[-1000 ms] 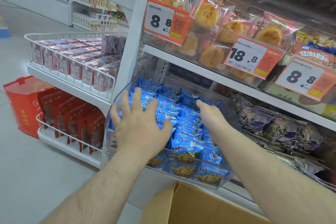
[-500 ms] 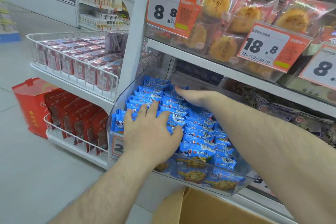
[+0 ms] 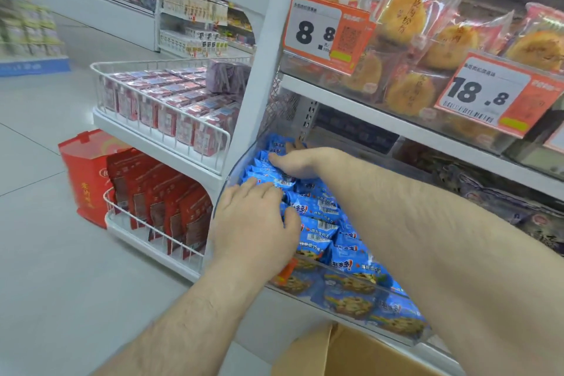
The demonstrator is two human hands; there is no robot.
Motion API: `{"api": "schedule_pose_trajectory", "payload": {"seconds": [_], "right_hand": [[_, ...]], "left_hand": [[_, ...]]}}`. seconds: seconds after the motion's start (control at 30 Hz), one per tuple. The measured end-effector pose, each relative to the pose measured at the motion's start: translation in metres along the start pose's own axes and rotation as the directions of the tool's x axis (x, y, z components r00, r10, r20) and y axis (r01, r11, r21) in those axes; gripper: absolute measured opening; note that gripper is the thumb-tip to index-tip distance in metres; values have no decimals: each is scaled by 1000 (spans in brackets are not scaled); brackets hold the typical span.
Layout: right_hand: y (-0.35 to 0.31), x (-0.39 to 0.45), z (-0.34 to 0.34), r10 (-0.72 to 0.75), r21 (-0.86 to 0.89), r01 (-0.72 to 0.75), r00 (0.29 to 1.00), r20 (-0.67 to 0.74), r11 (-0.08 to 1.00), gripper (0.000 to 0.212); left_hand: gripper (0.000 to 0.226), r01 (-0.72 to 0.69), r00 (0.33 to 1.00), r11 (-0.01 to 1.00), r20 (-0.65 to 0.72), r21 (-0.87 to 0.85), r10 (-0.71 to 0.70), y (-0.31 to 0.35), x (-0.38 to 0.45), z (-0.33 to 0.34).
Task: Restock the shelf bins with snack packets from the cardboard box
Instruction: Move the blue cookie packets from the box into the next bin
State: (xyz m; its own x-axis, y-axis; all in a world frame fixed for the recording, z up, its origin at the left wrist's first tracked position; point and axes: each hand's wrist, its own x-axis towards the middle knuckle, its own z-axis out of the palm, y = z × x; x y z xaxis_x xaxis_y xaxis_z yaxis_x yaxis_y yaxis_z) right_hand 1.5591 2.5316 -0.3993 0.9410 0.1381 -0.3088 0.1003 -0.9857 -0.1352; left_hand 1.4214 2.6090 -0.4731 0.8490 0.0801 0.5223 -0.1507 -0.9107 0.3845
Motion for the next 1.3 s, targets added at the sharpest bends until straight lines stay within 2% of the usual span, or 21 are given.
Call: {"api": "schedule_pose_trajectory", "payload": {"seconds": [0.07, 0.1, 0.17, 0.23, 0.3, 0.43, 0.53, 0.7, 0.83, 0.9, 1.0, 1.07, 1.13, 1.2, 1.3], "right_hand": [[-7, -11, -3, -38, 23, 38, 999, -26, 999, 67], [-11, -18, 2, -66, -2, 66, 997, -49, 998, 70], [-14, -26, 20, -100, -121, 93, 994, -51, 988, 78], [-13, -27, 38, -106, -208, 95, 993, -44, 974, 80], [-12, -26, 46, -103, -218, 87, 993, -62, 972, 80], [-17, -41, 38, -100, -158, 86, 991, -83, 984, 77], [-22, -62, 52, -177, -192, 157, 980, -94, 969, 75], [-21, -75, 57, -185, -181, 172, 981, -58, 968, 74], [1, -90, 54, -109, -68, 97, 971, -212, 993, 74], [14, -92, 65, -84, -78, 69, 972, -219, 995, 75], [17, -86, 75, -57, -9, 56, 987, -151, 998, 79], [19, -77, 62, -73, -12, 72, 994, -83, 997, 67], [29, -62, 43, -68, -31, 65, 991, -114, 997, 54], [40, -49, 36, 2, -77, -15, 985, -172, 997, 72], [46, -38, 44, 44, -158, -59, 995, -92, 986, 80]], "left_hand": [[36, 35, 985, 994, -164, -100, -51, -4, -1, -4], [41, 76, 967, 990, -233, -121, -102, -6, -3, -6], [55, 150, 944, 977, -271, -152, -187, -12, -4, -9], [61, 208, 959, 950, -144, -233, -245, -16, -5, -8], [68, 250, 966, 916, 14, -314, -259, -17, -7, -7], [77, 252, 964, 872, 29, -419, -264, -16, -13, -11], [84, 244, 966, 830, 46, -501, -256, -19, -15, -10], [94, 202, 974, 888, -15, -413, -228, -21, -17, -10], [89, 87, 970, 957, -194, -276, -144, -16, -13, -10], [80, -4, 965, 958, -252, -286, -71, -13, -13, -9], [70, -158, 943, 910, -331, -384, 25, -9, -13, -6], [66, -213, 930, 884, -364, -416, 53, -8, -11, -7], [63, -226, 933, 890, -352, -395, 81, -4, -8, -6], [57, -193, 953, 928, -285, -319, 100, 1, -6, -2], [45, -94, 986, 978, -156, -184, 66, 10, -1, 7]]}}
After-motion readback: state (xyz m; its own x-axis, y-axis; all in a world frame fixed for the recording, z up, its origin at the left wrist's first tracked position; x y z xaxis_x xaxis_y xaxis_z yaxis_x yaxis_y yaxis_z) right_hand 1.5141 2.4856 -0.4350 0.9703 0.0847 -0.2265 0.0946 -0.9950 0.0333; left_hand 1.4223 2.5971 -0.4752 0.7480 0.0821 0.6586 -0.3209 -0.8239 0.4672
